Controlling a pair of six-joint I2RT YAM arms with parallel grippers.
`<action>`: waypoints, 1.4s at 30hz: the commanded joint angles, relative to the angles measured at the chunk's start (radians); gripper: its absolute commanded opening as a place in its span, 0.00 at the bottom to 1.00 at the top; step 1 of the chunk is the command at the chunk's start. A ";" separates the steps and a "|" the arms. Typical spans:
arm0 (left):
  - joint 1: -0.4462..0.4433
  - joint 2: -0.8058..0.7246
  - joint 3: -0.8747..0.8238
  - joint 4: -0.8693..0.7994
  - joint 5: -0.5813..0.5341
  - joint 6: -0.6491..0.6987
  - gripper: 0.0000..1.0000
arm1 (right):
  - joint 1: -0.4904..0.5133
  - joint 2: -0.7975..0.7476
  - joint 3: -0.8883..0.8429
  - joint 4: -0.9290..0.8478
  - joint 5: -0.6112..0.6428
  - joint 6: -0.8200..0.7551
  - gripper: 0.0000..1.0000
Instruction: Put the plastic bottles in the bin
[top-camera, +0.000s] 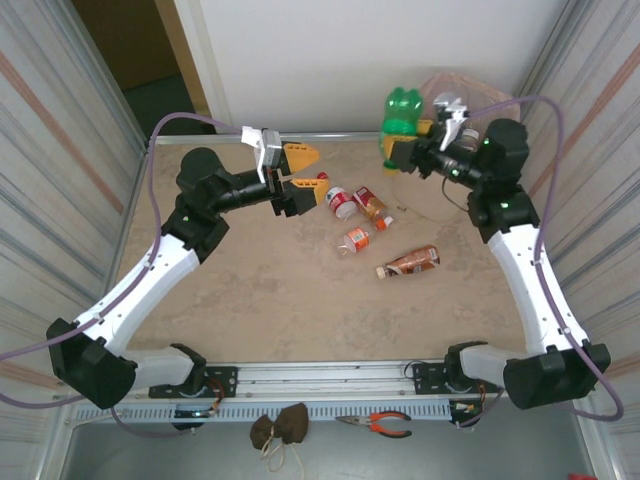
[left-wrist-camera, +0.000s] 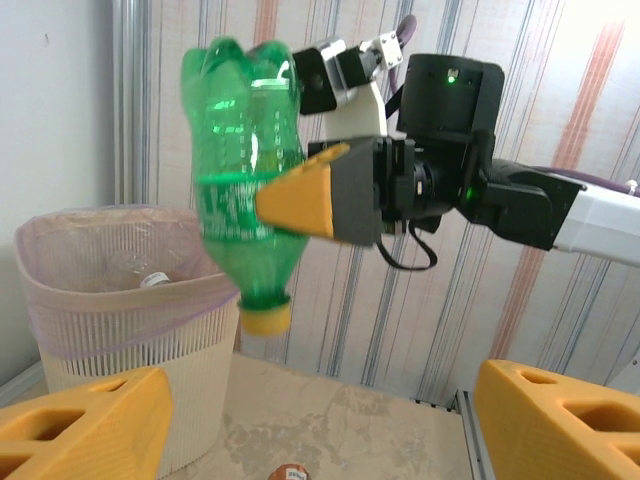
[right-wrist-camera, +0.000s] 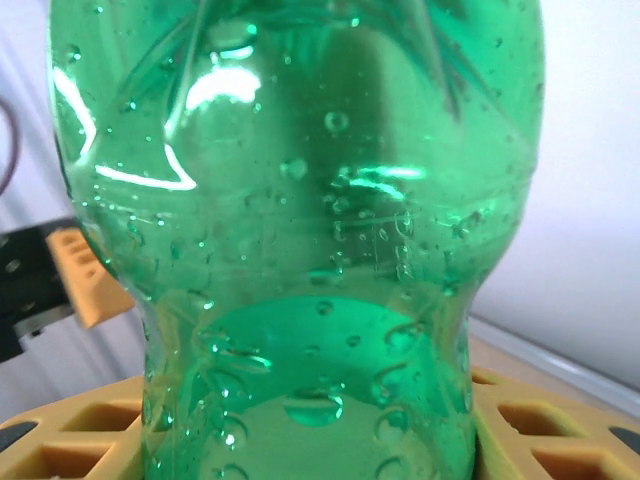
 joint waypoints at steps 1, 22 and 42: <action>0.006 -0.022 -0.019 0.010 -0.013 0.022 0.79 | -0.074 0.003 0.075 -0.052 0.033 0.019 0.49; 0.011 0.006 -0.022 0.016 -0.019 0.008 0.78 | -0.296 0.376 0.366 -0.163 0.314 0.299 0.44; 0.018 0.016 -0.040 0.031 -0.023 -0.023 0.78 | -0.284 0.866 0.726 -0.288 0.153 0.673 0.45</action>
